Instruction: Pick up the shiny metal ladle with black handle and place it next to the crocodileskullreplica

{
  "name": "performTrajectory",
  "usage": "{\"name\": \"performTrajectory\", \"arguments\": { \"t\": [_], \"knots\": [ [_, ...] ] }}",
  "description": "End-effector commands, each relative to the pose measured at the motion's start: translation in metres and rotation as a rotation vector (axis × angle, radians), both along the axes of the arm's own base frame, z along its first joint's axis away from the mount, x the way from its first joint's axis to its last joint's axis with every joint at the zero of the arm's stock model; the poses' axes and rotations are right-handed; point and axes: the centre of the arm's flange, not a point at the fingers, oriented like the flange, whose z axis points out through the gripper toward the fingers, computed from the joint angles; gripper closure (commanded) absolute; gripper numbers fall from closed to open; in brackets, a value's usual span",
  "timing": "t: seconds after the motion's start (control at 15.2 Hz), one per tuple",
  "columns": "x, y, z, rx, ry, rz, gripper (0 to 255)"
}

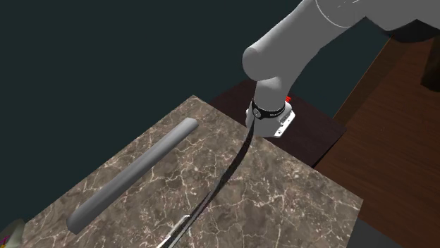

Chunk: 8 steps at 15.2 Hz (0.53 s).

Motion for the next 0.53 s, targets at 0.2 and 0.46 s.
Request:
{"name": "performTrajectory", "arguments": {
  "t": [0.2,0.46],
  "knots": [
    [0.047,0.018,-0.005,0.002,0.005,0.0,255],
    [0.047,0.018,-0.026,0.002,0.005,0.0,255]
  ]
}}
